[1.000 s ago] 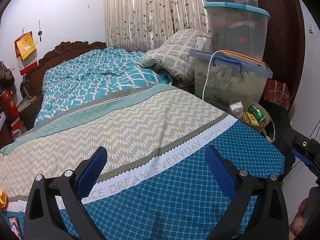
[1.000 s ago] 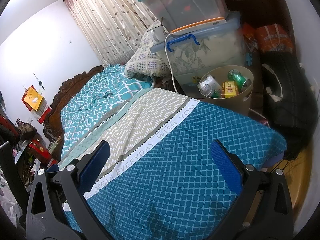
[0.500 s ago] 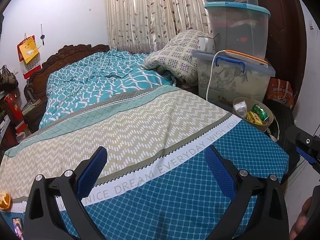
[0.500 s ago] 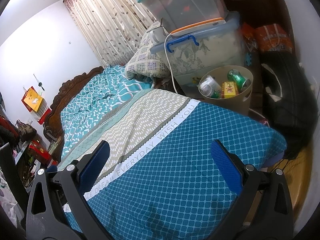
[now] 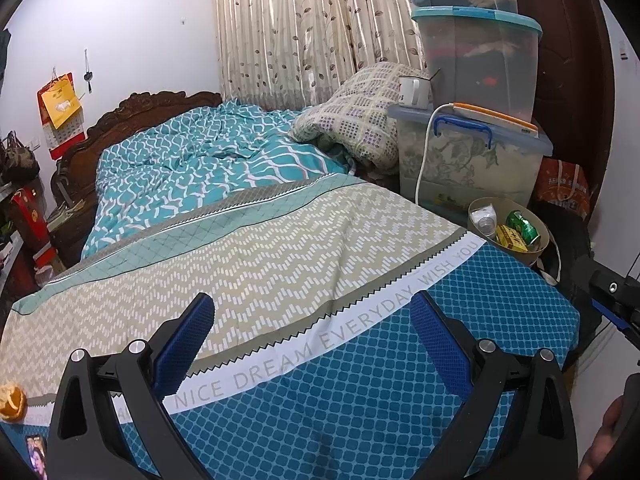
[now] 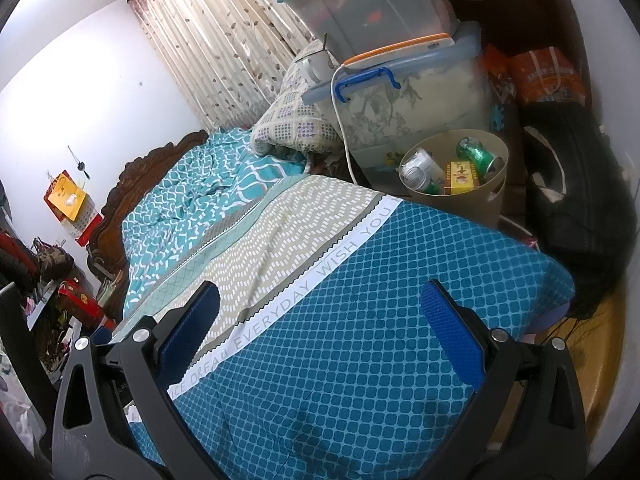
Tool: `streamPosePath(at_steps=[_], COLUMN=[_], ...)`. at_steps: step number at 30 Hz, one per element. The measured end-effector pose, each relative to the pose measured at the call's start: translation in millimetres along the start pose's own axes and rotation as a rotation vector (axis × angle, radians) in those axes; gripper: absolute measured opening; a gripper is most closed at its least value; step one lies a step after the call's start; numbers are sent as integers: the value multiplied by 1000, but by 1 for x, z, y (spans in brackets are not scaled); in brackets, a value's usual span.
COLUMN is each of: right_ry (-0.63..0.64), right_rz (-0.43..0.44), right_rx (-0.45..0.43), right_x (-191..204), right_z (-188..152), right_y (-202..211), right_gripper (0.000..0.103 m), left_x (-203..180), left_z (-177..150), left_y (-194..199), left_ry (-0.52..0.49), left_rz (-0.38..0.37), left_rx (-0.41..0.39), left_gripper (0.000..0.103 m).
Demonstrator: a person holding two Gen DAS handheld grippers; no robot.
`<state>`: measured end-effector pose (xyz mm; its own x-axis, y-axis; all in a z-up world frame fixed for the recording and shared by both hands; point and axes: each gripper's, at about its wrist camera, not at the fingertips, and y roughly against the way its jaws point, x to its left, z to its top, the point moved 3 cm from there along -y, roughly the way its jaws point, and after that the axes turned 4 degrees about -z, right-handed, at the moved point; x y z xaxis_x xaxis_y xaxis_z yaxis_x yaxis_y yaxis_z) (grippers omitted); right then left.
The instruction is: Collect trash
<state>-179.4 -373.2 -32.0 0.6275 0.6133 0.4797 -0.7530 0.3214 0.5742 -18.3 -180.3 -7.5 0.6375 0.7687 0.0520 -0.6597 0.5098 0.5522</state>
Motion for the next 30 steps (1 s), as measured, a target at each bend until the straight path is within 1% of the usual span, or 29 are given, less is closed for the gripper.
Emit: streamPosePath(at_steps=[7, 14, 21, 25, 30], right_ry=[1, 3, -3, -4, 2], right_rz=[2, 8, 15, 20, 20], right_rx=[-1, 2, 10, 27, 20], right_x=[0, 2, 2, 3, 6], right_z=[0, -2, -3, -4, -4], right_y=[0, -1, -1, -4, -3], right_gripper=[100, 100, 100, 100, 100], left_x=[0, -2, 0, 0, -4], left_z=[0, 0, 2, 2, 0], left_y=[-1, 0, -2, 1, 0], left_ry=[3, 3, 24, 17, -5], left_rz=[-23, -31, -38, -23, -38], left_rx=[2, -1, 7, -5, 5], left_gripper=[94, 94, 94, 94, 94])
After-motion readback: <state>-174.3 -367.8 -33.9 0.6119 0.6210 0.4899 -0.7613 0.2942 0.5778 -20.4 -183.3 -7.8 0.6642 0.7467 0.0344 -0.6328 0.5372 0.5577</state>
